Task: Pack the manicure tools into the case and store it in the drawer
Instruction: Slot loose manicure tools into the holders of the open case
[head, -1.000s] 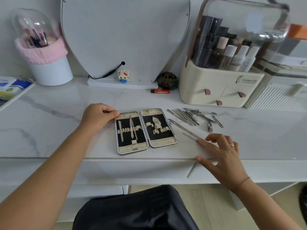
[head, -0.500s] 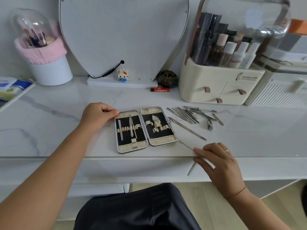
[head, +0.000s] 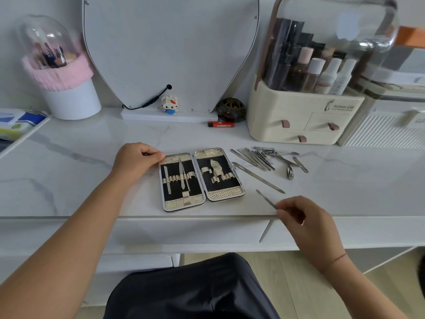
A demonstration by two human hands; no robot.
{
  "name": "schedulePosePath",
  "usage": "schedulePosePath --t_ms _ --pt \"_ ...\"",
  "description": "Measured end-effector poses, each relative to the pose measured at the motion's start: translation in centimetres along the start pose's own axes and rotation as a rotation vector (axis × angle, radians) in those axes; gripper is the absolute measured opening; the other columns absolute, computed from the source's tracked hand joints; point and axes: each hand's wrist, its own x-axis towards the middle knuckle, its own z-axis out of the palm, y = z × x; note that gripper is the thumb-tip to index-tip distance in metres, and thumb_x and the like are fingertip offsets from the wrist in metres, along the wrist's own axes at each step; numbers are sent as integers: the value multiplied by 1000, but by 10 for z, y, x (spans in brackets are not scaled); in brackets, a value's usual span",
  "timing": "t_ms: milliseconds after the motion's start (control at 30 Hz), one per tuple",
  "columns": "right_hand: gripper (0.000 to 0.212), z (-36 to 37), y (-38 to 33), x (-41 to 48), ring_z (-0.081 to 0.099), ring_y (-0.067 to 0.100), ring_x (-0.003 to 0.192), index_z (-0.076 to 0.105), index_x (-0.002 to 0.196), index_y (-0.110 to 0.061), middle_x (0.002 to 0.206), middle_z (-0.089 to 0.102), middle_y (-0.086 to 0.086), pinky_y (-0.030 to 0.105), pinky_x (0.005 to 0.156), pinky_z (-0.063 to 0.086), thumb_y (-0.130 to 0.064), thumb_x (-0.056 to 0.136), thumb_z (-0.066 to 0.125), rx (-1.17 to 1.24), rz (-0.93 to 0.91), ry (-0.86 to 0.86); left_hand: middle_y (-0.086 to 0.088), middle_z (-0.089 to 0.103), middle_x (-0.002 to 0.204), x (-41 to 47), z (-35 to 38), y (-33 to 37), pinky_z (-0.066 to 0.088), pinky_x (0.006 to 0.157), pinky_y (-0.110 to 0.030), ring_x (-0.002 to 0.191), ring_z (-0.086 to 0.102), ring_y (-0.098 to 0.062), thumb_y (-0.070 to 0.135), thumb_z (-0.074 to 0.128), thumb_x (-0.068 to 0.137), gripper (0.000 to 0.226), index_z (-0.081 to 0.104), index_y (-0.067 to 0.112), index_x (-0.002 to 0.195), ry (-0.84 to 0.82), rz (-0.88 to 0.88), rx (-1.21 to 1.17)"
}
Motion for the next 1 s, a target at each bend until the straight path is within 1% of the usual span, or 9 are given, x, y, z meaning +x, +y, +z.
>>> schedulePosePath --t_ms 100,233,333,433,567,700,800,900,1000 --pt "13 -3 -20 18 51 0 55 67 81 -15 66 62 -6 10 56 42 -4 85 62 340 196 -144 1 69 83 0 0 0 38 70 -25 78 59 -12 26 73 77 13 74 16 84 6 -7 -15" --pt "8 9 -52 55 41 8 54 66 82 -7 60 53 -3 19 56 37 -5 86 60 578 227 -341 4 69 82 0 -2 1 39 69 -24 78 60 -11 29 73 77 12 74 17 81 -10 -10 0" --pt "13 29 -75 92 37 11 52 67 81 -4 57 47 2 21 53 34 -14 87 62 508 154 -448 3 69 83 1 -3 1 40 72 -27 82 62 -13 32 73 77 13 73 19 80 -22 -8 1" --pt "16 56 -96 126 41 8 48 70 83 -9 54 51 -4 21 54 39 -24 85 65 344 103 -498 3 70 87 1 -5 3 44 74 -29 85 62 -15 46 66 79 27 73 20 83 -40 -3 -69" --pt "16 92 -114 152 52 8 63 71 88 -16 67 61 -5 20 61 41 -30 85 65 246 25 -493 6 72 94 -5 -12 5 44 84 -26 94 63 -9 66 58 67 51 73 22 87 -117 10 -284" --pt "16 118 -125 162 48 13 62 70 87 -14 67 59 -1 25 62 44 -28 86 62 181 -46 -506 8 73 83 -4 -15 3 41 71 -9 79 63 3 39 68 77 18 73 22 79 -140 4 -402" --pt "16 126 -126 164 45 10 54 69 85 -11 62 57 -2 22 56 42 -25 87 62 215 -26 -514 8 73 77 0 -13 0 43 69 -11 72 62 2 27 71 78 9 75 21 83 -135 -1 -408" --pt "13 129 -126 165 49 8 53 68 84 -7 64 62 1 20 55 45 -19 86 65 573 153 -549 3 73 79 1 -12 -1 45 76 -21 75 62 -6 27 73 77 9 75 20 81 -157 -12 -396" --pt "7 133 -129 168 56 8 56 67 85 -5 68 64 4 18 57 49 -11 86 63 880 291 -551 2 72 76 -1 -12 -1 44 75 -21 71 60 -5 27 74 75 10 75 18 79 -204 2 -379"
